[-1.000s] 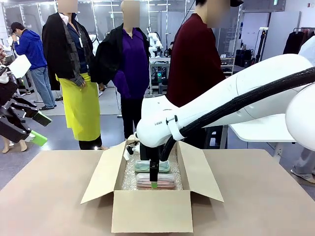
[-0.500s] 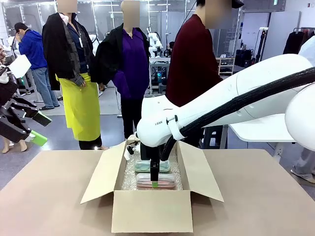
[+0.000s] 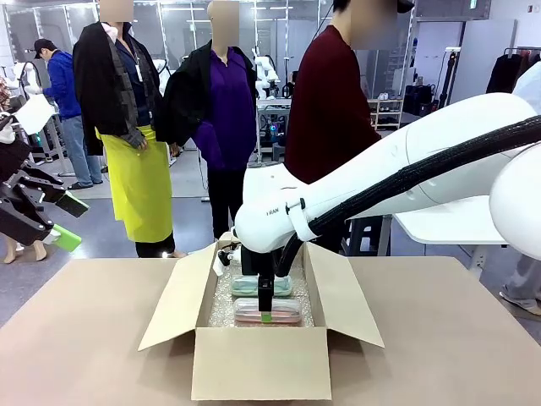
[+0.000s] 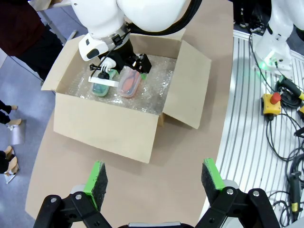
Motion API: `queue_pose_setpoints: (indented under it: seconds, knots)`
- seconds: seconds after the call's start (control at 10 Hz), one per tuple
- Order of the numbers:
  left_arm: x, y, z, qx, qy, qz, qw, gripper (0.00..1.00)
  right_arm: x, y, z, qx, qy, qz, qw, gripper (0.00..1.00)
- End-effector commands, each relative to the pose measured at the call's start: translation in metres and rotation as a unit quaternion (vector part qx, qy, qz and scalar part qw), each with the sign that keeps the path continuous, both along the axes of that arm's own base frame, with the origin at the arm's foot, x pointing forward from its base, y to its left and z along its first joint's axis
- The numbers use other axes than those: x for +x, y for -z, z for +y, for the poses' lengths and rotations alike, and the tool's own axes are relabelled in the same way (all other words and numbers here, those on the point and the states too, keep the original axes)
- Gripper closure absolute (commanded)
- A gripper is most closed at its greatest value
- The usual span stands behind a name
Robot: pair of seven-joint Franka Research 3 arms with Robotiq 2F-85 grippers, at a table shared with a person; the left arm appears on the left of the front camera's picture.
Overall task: Pack the glasses set securely to prepare it for shipping.
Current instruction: Position the Package Box on the left side of the table.
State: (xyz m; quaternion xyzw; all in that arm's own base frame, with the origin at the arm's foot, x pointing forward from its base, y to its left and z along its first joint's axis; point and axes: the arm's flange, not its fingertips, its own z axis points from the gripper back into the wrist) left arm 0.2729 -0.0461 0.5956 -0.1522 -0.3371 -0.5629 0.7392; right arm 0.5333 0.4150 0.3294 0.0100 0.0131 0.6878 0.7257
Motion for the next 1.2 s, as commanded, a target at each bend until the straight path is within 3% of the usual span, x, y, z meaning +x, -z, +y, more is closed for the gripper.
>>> queue_pose_setpoints:
  seconds: [0.0, 0.6, 0.8, 1.1]
  knots:
    - [0.0, -0.001, 0.002, -0.001, 0.012, -0.001, 1.0, 0.0, -0.002, -0.001, 0.001, 0.004, 0.004, 0.0, 1.0, 0.0]
    - [0.0, 0.0, 0.0, 0.0, 0.0, 0.0, 1.0, 0.0, 0.0, 0.0, 0.0, 0.0, 0.0, 0.0, 1.0, 0.0]
    - [0.015, -0.013, 0.005, -0.108, -0.025, 0.085, 0.99, 0.0, -0.015, -0.055, -0.023, 0.018, -0.034, -0.013, 0.999, 0.0]
    - [0.036, -0.002, 0.031, -0.214, -0.096, 0.163, 0.958, 0.0, -0.032, -0.116, -0.075, 0.046, -0.034, -0.04, 0.998, 0.0]
